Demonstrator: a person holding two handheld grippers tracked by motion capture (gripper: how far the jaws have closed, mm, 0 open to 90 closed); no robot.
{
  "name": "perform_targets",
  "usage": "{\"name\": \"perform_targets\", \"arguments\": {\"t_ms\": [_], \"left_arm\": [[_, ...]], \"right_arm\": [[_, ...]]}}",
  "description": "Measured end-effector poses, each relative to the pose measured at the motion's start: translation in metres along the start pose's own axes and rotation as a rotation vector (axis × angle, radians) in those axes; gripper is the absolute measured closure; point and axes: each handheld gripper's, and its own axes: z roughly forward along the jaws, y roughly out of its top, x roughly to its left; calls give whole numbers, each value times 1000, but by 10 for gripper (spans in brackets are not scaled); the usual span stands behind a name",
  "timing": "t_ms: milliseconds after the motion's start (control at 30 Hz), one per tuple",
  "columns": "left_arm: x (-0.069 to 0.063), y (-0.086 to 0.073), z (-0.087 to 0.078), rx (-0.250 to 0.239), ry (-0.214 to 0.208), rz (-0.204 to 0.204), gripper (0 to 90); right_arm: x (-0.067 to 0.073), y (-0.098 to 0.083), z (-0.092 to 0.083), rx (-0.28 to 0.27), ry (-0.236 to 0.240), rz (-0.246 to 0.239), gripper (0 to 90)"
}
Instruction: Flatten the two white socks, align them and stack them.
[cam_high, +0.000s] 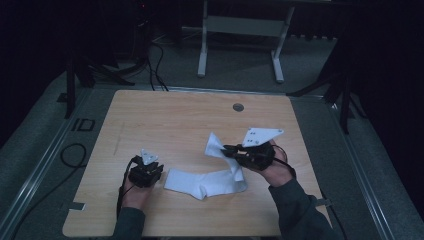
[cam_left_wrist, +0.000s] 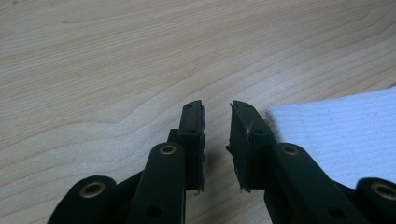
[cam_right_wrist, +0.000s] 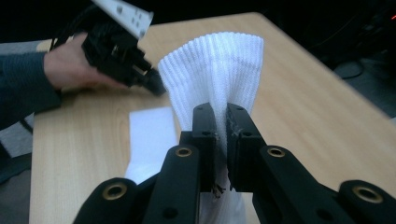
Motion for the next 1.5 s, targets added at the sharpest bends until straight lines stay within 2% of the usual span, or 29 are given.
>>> {"name": "perform_targets", "arguments": {"t_ms": [333, 467, 667, 733, 767, 900, 1067, 1167, 1367, 1500], "left_arm": [[-1, -1, -6, -8, -12, -3, 741], [-2, -3, -8, -11, -20, -5, 741], [-7, -4, -10, -8, -20, 9, 742], [-7, -4, -10, -7, -19, 13, 742], [-7, -4, -10, -8, -18, 13, 742], [-4, -5, -13, -15, -15, 0, 742], [-1, -5, -14, -18, -11, -3, 743], [0, -5, -15, -20, -12, -4, 742], [-2, -4, -14, -22, -15, 1, 742], [-2, -4, -14, -21, -18, 6, 742]], "right_arm": [[12, -10, 45, 26, 75, 45, 827], [19, -13, 63, 51, 100, 48, 827], [29, -16, 87, 97, 124, 78, 827], [31, -16, 91, 107, 126, 86, 827], [34, -17, 99, 136, 129, 89, 828], [40, -18, 117, 181, 130, 109, 828], [49, -18, 140, 245, 117, 88, 828], [52, -22, 155, 284, 114, 97, 827], [53, -29, 170, 329, 119, 126, 826], [55, -32, 174, 339, 126, 124, 824]]}}
